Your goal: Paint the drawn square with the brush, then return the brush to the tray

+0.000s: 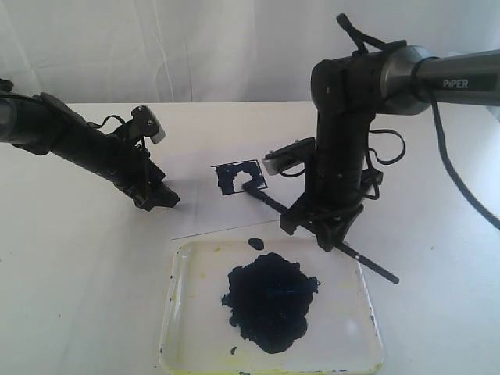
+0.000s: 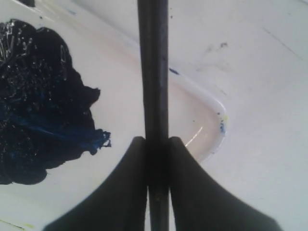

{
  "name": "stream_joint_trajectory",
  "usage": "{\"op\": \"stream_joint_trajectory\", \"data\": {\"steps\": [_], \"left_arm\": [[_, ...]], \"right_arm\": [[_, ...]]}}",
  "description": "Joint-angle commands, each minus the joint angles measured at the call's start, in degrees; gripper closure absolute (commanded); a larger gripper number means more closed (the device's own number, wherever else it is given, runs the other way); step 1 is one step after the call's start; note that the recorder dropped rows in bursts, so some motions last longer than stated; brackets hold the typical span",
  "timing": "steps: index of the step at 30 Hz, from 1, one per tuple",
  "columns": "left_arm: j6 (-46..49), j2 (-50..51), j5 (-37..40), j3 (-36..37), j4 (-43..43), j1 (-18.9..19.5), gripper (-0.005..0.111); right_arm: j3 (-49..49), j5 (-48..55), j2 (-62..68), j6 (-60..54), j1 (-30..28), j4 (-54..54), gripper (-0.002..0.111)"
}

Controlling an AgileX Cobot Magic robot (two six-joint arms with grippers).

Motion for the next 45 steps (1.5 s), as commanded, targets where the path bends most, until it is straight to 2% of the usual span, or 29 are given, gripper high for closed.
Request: {"op": "stream_joint_trajectory", "data": {"steps": [1, 15, 25, 33, 40, 45], "left_arm": [[0.53, 1.77, -0.01, 1.13, 5.51, -0.28, 0.034], [0.53, 1.77, -0.01, 1.13, 5.51, -0.28, 0.034], [0.53, 1.77, 0.1, 1.13, 5.51, -0.28, 0.034], [0.53, 1.77, 0.1, 1.13, 5.51, -0.28, 0.034], [0.53, 1.77, 0.23, 1.13, 5.51, -0.28, 0.034], [0.53, 1.77, 0.23, 1.13, 5.51, -0.28, 0.034]], "right_arm": [[0.19, -1.02, -0.59, 0.32, 0.94, 0.49, 0.108], [0.19, -2.15, -0.59, 0.58, 1.65, 1.68, 0.108], [0.19, -0.07, 0.61, 9.7, 1.54, -6.61, 0.108], [0.19, 0.28, 0.47, 10.41, 1.54, -8.21, 0.108], [0.07, -2.0, 0.47, 3.6, 1.65, -1.05, 0.108], [-0.87, -2.52, 0.47, 2.98, 1.65, 2.01, 0.108]]}}
